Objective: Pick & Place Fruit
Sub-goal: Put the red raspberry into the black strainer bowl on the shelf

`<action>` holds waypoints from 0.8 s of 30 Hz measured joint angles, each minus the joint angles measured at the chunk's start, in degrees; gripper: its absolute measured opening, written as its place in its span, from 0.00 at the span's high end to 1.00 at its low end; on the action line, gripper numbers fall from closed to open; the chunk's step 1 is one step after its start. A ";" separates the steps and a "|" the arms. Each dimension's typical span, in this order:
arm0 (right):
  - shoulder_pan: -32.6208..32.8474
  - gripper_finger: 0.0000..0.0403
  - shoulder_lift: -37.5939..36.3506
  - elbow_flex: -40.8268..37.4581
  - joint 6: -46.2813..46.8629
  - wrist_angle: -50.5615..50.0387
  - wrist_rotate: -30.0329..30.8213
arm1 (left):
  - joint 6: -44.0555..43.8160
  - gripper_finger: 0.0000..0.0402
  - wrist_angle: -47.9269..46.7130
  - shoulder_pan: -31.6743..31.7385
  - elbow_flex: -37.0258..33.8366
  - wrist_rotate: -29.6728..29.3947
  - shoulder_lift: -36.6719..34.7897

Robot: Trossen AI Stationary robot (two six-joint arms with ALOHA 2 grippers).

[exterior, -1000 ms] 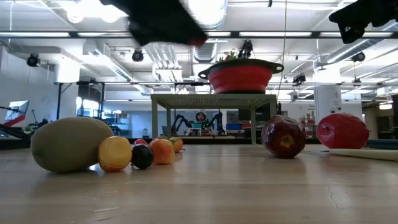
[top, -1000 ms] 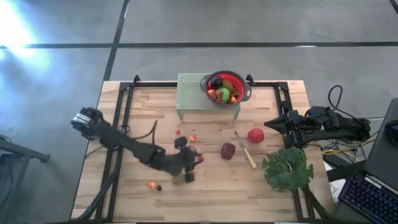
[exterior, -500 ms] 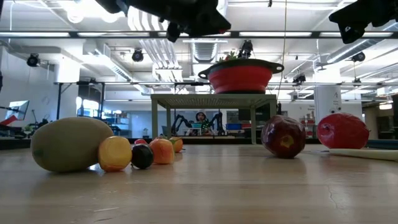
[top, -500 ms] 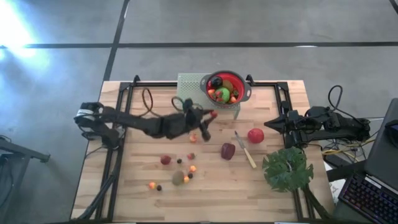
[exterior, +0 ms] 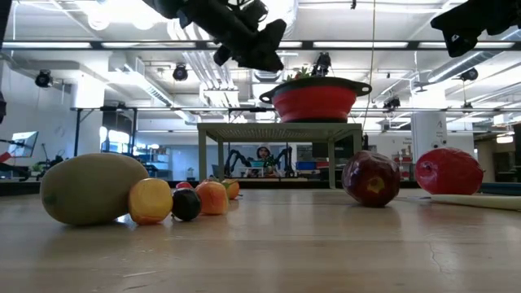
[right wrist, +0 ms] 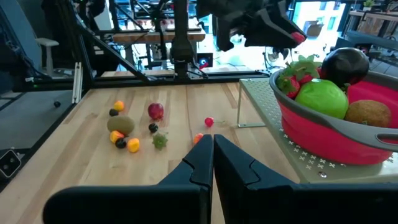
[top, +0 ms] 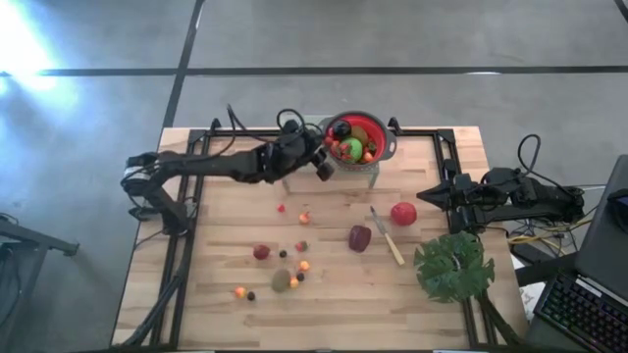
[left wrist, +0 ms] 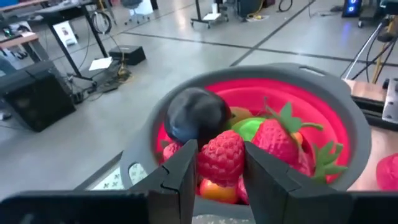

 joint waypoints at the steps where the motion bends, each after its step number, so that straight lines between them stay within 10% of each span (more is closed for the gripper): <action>1: 0.00 0.98 0.00 0.00 0.01 0.02 0.00 | 0.01 0.71 -0.27 0.22 0.11 0.09 0.03; 24: -0.02 0.98 0.00 -0.02 0.02 0.02 0.00 | 4.82 0.71 -5.66 1.73 11.99 3.81 10.38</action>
